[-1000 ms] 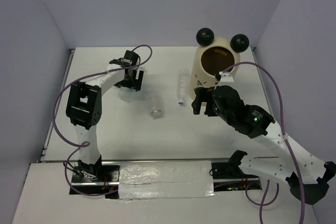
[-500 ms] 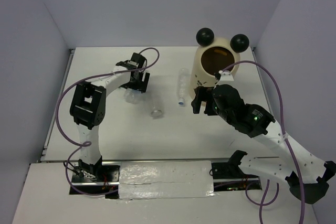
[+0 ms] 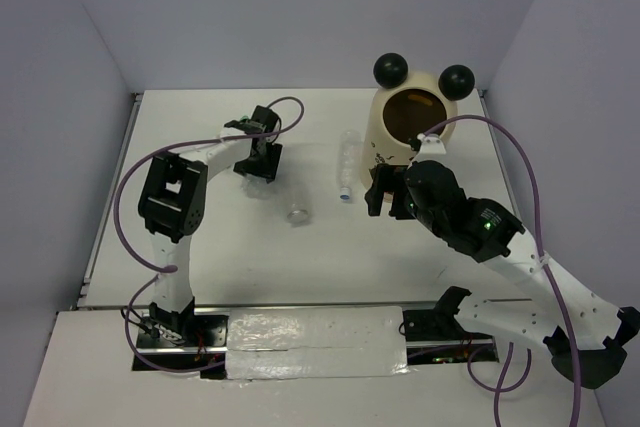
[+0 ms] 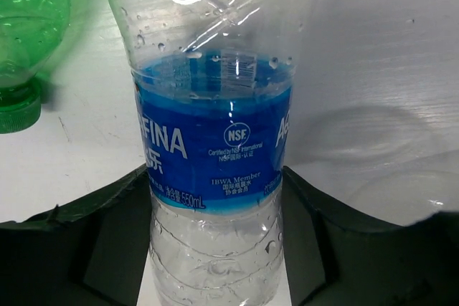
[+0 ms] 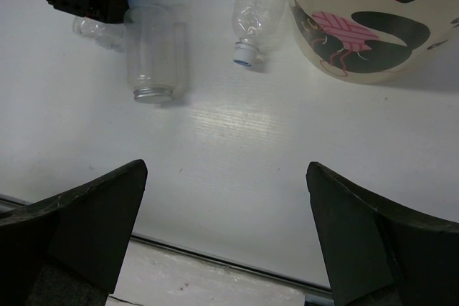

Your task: Put the plastic bottles in the bin

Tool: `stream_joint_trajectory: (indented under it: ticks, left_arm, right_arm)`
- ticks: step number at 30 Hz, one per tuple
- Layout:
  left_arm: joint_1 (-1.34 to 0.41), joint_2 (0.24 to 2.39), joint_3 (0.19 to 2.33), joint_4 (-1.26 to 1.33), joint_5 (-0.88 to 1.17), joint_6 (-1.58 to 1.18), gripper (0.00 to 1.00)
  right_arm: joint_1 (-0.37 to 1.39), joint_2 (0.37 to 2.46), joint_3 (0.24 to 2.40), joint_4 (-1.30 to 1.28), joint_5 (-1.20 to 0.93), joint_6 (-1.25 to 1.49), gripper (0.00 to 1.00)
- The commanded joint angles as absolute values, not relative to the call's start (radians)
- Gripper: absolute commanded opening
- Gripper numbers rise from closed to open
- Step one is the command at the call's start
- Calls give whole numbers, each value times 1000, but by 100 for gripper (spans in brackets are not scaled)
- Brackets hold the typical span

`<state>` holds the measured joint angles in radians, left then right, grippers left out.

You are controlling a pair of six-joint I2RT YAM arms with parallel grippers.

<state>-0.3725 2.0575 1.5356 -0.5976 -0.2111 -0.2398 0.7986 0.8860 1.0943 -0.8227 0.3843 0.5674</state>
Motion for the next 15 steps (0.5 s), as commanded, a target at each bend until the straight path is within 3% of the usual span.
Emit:
stream_joint_trajectory:
  ticks: [1, 7, 15]
  left_arm:
    - [-371, 2010, 1555, -627, -228, -236, 68]
    - [-370, 1829, 1679, -704, -175, -216, 64]
    - [-370, 1606, 1741, -681, 335, -227, 56]
  right_arm:
    - [802, 876, 1152, -804, 413, 557, 100]
    - [802, 899, 1253, -833, 408, 528, 100]
    - [802, 1052, 1549, -848, 229, 453, 100]
